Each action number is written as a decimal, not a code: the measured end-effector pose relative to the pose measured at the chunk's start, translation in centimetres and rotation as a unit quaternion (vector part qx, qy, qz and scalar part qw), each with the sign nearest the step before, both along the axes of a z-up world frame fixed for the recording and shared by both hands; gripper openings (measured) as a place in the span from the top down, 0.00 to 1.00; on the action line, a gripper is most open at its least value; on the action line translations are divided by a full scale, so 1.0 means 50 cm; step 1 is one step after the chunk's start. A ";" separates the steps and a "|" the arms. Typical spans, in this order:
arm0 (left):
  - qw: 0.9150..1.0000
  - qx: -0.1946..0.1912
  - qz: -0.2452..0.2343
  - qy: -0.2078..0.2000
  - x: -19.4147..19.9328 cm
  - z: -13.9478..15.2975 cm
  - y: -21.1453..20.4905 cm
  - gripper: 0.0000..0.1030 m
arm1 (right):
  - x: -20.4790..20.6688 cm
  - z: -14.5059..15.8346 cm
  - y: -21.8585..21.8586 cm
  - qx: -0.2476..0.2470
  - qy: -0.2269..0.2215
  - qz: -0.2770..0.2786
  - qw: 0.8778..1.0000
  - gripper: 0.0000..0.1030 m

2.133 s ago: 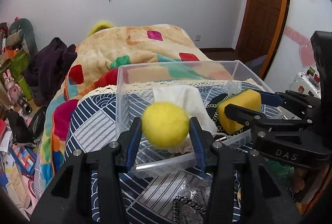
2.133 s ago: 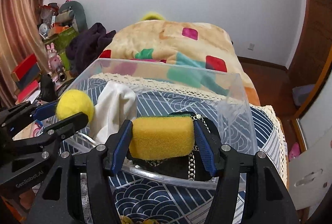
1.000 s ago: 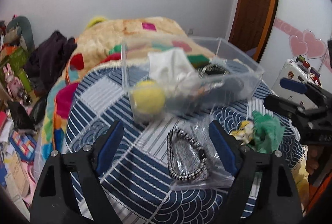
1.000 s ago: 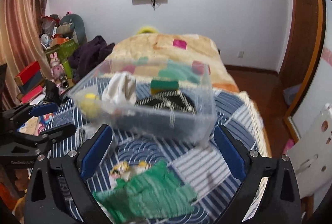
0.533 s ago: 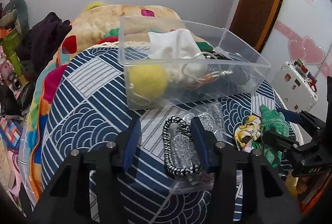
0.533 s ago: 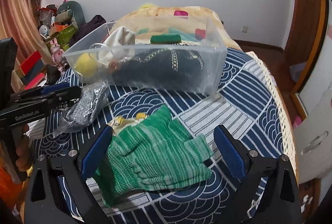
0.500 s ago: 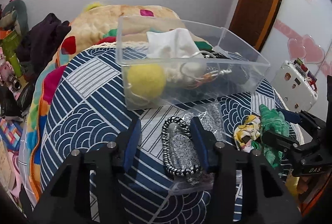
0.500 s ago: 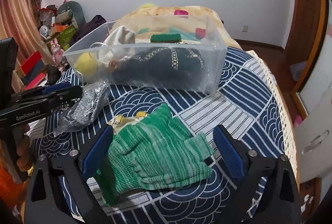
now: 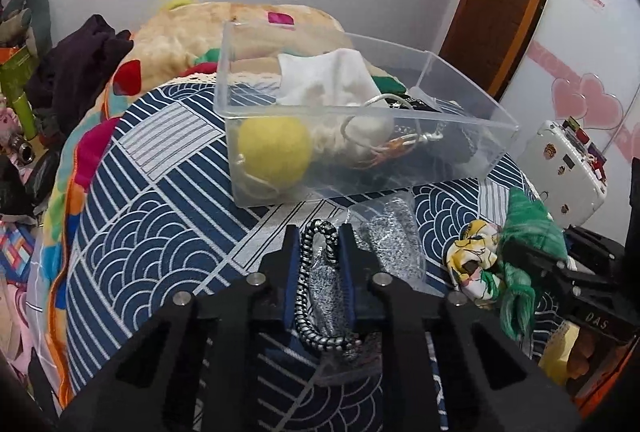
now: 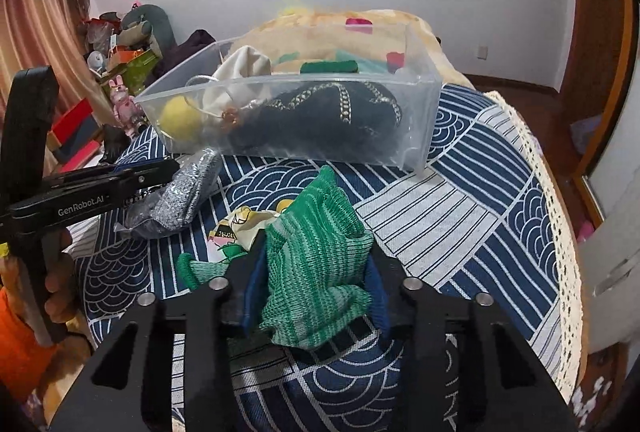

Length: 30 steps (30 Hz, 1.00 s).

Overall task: Organize soft objects
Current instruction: 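Grasp the beaded bracelet with the left gripper while the right grasps the green glove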

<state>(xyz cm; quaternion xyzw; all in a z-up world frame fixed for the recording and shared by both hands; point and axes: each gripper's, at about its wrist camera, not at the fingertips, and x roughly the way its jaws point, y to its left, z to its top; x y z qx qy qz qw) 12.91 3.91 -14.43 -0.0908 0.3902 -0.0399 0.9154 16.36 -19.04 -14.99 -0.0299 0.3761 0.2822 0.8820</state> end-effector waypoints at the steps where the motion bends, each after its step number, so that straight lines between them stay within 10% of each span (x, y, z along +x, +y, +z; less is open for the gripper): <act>1: 1.000 0.000 0.000 -0.001 -0.002 0.002 0.003 0.85 | -0.001 0.002 -0.001 0.001 -0.003 -0.001 1.000 0.66; 30: 0.989 0.045 0.009 -0.140 0.052 0.201 -0.012 0.86 | 0.071 0.195 0.003 0.056 -0.147 -0.058 0.986 0.69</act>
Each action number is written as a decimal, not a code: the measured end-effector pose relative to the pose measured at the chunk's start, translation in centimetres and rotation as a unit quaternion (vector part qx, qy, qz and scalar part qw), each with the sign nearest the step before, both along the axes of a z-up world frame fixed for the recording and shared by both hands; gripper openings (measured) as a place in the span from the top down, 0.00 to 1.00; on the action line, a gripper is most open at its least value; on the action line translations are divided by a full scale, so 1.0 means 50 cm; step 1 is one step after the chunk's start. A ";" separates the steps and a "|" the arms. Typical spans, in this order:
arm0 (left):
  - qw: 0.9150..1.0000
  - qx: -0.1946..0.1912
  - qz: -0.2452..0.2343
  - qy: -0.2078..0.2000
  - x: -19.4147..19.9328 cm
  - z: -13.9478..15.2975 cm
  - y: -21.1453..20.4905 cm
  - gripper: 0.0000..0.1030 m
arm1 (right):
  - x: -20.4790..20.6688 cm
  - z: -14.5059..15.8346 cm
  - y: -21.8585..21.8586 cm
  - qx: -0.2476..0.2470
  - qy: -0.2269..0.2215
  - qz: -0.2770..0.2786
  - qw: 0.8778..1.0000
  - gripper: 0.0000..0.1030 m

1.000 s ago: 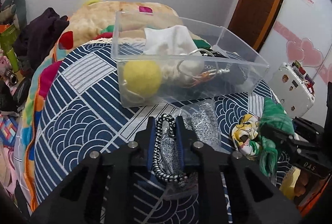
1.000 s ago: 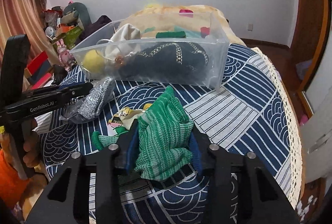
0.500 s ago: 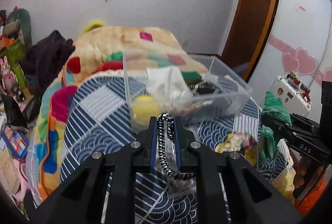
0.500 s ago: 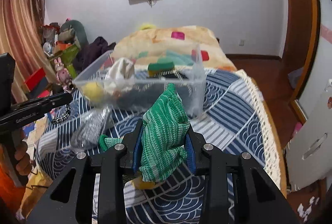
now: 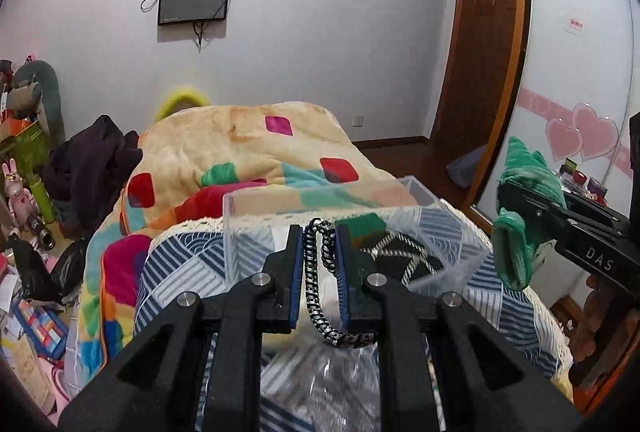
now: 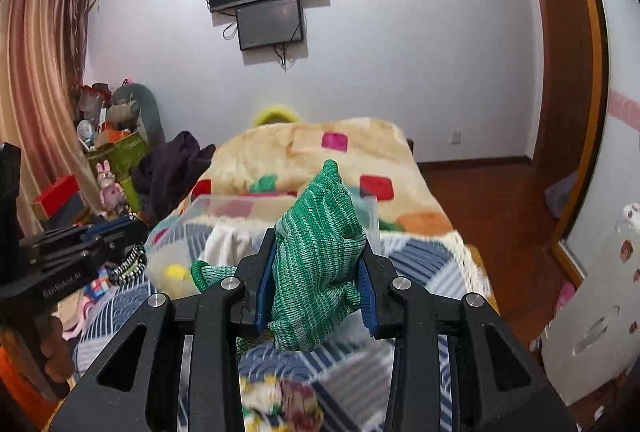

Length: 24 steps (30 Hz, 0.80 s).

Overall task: Organize soft objects
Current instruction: 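Grasp the beaded bracelet with the left gripper while the right grasps the green glove, then drop the bracelet into the box while the right drops the green glove in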

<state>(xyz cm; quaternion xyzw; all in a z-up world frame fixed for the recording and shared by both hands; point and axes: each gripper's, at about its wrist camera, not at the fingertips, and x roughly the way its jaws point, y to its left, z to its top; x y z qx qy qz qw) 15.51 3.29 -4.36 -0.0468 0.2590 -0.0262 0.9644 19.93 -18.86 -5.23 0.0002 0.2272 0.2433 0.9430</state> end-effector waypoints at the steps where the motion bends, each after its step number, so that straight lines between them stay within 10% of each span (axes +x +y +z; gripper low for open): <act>1: 1.000 -0.003 0.000 0.003 0.013 -0.001 0.001 0.86 | 0.004 0.001 0.007 -0.002 -0.003 -0.001 1.000 0.69; 24: 0.994 -0.005 0.008 0.105 0.170 -0.116 -0.008 0.86 | 0.131 -0.085 0.122 -0.091 0.090 0.032 0.991 0.69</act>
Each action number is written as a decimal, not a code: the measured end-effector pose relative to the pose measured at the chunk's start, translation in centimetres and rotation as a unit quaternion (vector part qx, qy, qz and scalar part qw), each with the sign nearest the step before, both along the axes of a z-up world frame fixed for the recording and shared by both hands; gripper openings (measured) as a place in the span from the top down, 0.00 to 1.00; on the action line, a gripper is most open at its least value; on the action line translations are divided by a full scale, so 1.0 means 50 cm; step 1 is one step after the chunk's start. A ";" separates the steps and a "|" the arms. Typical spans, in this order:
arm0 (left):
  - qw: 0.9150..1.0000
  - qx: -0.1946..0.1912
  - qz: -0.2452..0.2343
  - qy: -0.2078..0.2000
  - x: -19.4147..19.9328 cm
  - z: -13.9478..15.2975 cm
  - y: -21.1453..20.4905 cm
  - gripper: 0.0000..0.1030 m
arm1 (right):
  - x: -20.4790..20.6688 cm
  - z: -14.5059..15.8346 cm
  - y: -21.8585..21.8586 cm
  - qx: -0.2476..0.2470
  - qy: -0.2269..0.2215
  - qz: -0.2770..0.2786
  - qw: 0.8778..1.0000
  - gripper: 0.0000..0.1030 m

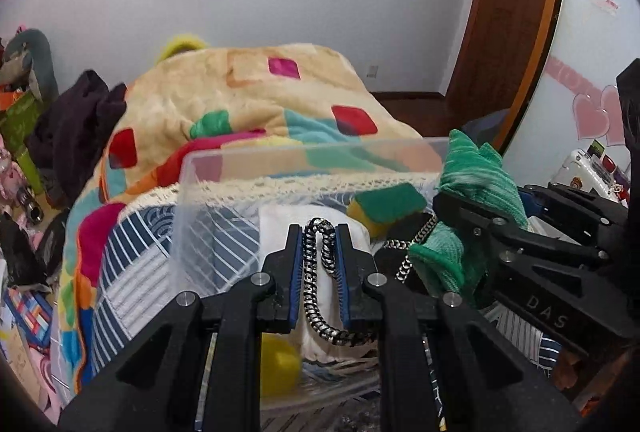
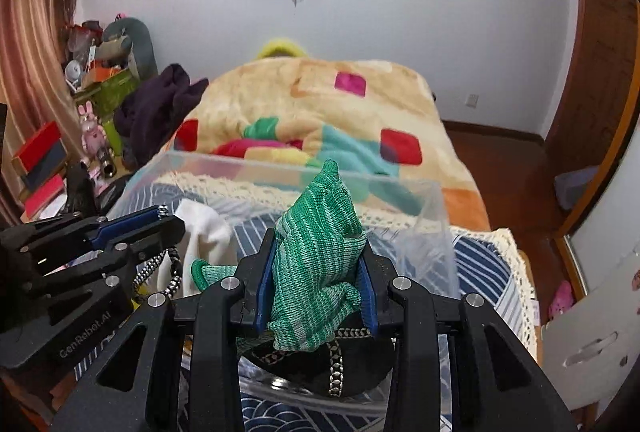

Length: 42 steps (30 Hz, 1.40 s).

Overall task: Organize soft objects
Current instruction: 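Drop the bracelet into the box while the right drops the green glove in, then grasp the bagged grey sock with the left gripper while the right grasps the floral scrunchie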

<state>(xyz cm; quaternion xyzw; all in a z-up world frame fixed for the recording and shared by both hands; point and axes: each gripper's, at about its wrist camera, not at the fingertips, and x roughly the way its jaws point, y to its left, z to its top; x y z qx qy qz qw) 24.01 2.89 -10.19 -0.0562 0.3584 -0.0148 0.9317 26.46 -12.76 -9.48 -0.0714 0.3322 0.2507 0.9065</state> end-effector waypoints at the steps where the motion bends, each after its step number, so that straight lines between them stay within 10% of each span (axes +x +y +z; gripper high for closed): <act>1: 1.000 -0.002 0.000 0.002 0.002 -0.003 -0.001 0.86 | 0.000 -0.002 0.000 -0.003 0.000 -0.001 1.000 0.69; 28: 0.999 -0.013 -0.013 -0.038 -0.094 0.071 0.019 0.41 | -0.057 0.061 -0.053 -0.003 -0.063 -0.014 0.998 0.22; 42: 0.999 0.035 -0.024 -0.026 -0.205 0.031 0.002 0.25 | -0.139 0.047 -0.077 0.024 -0.074 0.010 0.997 0.17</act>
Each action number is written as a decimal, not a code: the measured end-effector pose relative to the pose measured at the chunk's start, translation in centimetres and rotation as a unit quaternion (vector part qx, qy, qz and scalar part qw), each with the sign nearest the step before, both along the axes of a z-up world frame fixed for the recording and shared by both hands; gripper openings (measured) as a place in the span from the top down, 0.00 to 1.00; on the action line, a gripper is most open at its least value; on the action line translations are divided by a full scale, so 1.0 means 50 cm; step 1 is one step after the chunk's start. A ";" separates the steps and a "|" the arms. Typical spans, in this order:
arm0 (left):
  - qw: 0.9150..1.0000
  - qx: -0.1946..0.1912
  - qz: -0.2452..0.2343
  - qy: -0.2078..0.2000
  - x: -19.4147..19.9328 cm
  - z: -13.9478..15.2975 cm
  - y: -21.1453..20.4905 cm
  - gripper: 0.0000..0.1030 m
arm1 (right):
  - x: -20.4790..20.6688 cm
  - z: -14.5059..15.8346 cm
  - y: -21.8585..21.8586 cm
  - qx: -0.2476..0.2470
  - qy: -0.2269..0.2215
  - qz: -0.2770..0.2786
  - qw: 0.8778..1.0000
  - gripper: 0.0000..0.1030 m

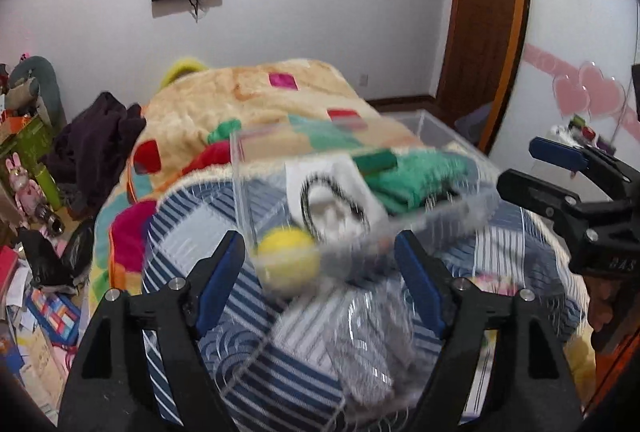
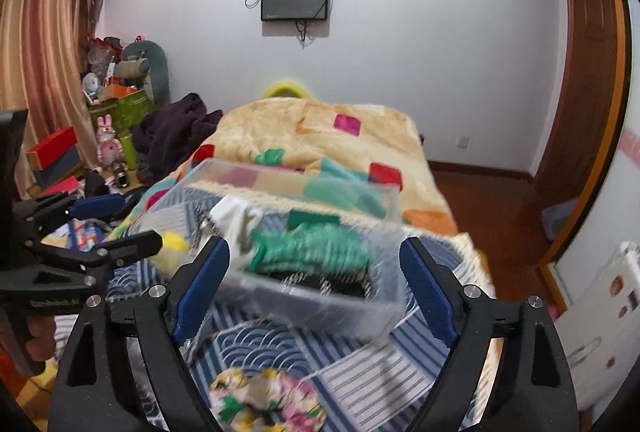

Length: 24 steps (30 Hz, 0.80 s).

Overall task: Organize soft objects
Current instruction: 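Grasp the bagged grey sock with the left gripper while the right grasps the floral scrunchie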

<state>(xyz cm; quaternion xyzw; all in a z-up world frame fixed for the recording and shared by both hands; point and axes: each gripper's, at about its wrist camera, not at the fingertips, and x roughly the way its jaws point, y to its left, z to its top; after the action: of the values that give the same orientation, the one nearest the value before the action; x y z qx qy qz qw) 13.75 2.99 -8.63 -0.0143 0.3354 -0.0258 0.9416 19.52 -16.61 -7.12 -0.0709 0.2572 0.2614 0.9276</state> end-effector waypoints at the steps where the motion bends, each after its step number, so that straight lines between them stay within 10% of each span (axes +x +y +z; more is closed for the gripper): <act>1: 1.000 -0.003 -0.002 0.006 -0.005 -0.008 0.000 0.25 | -0.002 -0.006 0.001 0.001 0.005 0.000 1.000 0.17; 24: 0.994 -0.069 -0.033 0.083 -0.047 -0.140 -0.029 0.33 | -0.053 -0.177 -0.004 -0.030 0.151 0.029 0.988 0.19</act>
<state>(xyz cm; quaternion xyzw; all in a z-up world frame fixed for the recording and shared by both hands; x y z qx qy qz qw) 11.39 1.57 -15.65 -0.0701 0.4100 -0.0781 0.9060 16.87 -16.78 -15.97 -0.0659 0.4002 0.2880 0.8675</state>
